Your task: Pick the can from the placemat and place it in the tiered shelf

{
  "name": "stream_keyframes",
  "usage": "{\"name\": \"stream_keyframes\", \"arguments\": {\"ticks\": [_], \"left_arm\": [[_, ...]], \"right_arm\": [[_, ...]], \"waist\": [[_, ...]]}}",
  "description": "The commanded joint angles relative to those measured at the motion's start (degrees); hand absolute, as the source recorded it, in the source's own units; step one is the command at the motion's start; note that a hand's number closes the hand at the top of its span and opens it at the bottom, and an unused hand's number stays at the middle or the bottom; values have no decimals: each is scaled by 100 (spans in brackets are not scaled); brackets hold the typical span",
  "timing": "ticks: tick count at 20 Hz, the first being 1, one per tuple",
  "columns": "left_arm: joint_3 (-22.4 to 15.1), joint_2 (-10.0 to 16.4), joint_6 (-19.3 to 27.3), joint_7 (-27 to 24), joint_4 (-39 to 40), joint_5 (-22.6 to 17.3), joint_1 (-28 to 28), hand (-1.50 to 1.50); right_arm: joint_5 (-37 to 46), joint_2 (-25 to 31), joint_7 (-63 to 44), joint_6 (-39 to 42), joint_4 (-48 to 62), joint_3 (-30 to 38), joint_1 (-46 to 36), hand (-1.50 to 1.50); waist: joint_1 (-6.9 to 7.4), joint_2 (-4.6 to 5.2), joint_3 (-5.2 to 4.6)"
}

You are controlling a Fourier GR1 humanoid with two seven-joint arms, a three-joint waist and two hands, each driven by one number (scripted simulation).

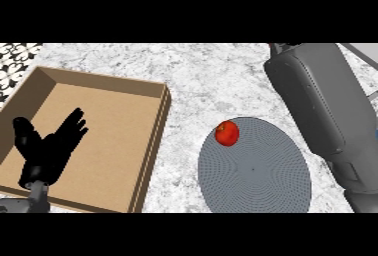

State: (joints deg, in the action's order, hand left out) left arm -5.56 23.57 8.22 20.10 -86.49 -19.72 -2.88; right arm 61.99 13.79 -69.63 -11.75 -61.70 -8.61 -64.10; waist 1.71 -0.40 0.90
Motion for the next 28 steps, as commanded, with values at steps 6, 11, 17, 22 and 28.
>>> {"name": "stream_keyframes", "arguments": {"ticks": [6,11,17,22,28], "left_arm": [[-51,-247,78,-109,354,77,151,0],[-33,-208,-131,-353,437,53,415,0],[-108,-367,49,-270,346,159,306,0],[-108,-418,-48,-578,568,264,371,0],[-121,-467,82,-277,348,268,384,0]], "right_arm": [[725,378,-1178,599,817,886,-1511,150],[892,949,-747,797,1009,1332,-1780,150],[1061,1244,-304,713,1630,1767,-2102,150],[812,1643,370,892,2003,2188,-2113,150],[642,1727,723,1228,1954,2313,-1851,150]], "waist": [[-97,58,-106],[-145,48,-106],[-83,79,-102],[-113,86,-102],[-187,36,-95]]}}
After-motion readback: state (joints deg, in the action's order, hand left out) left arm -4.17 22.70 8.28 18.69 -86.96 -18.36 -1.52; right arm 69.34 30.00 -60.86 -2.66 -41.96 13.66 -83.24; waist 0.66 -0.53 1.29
